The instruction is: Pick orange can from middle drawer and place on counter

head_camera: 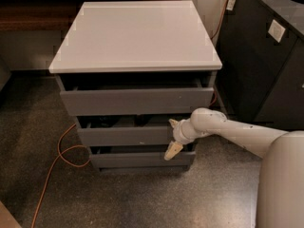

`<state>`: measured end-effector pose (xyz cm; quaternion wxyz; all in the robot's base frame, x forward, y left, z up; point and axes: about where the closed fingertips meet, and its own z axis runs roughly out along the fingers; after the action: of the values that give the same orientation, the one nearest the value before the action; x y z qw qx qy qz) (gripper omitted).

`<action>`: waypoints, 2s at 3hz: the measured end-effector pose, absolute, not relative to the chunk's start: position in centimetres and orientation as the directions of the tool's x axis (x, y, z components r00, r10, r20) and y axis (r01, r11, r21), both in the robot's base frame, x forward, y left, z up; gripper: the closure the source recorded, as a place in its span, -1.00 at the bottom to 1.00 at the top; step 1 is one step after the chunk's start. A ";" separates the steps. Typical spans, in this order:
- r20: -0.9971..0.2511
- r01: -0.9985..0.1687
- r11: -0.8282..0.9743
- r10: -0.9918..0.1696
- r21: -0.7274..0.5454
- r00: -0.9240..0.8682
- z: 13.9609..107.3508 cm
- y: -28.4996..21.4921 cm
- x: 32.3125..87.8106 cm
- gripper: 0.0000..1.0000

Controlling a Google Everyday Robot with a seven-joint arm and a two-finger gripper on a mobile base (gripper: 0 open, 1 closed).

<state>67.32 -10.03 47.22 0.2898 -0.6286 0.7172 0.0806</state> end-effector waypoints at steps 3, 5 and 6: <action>-0.534 -0.952 0.205 -0.843 -0.226 -0.055 44.2 -7.9 71.5 -0.15; -0.543 -0.957 0.185 -0.839 -0.223 -0.035 44.5 -6.4 70.6 0.92; -0.543 -0.957 0.185 -0.839 -0.223 -0.035 44.8 -6.4 70.6 1.00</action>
Offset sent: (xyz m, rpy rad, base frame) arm 0.0598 0.0134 -0.0334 0.0199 0.0159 -0.0245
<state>70.63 -6.42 44.76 0.2916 -0.6304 0.7122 0.1014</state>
